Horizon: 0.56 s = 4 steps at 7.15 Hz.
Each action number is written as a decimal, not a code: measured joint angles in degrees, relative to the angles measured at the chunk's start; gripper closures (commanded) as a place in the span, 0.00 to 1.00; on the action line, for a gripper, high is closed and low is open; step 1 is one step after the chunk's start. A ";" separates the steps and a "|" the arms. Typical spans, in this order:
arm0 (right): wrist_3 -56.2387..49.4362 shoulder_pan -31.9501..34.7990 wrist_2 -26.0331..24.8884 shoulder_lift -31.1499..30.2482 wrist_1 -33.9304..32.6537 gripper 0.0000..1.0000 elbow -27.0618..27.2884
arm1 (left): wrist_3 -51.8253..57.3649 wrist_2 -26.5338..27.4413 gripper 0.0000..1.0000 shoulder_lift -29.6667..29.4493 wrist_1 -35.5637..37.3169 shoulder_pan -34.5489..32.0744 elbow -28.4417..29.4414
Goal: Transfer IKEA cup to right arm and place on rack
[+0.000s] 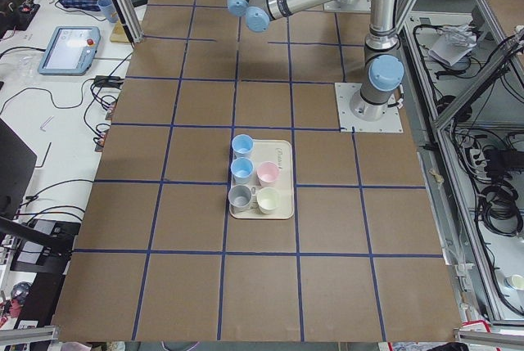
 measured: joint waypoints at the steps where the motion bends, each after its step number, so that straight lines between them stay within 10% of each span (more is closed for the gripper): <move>1: 0.09 0.02 -0.03 -0.04 -0.02 0.26 -0.02 | -0.02 0.04 1.00 -0.07 0.08 -0.03 -0.03; 4: 0.18 -0.01 -0.07 -0.25 0.11 0.44 -0.09 | -0.01 0.18 1.00 -0.15 0.12 -0.06 -0.10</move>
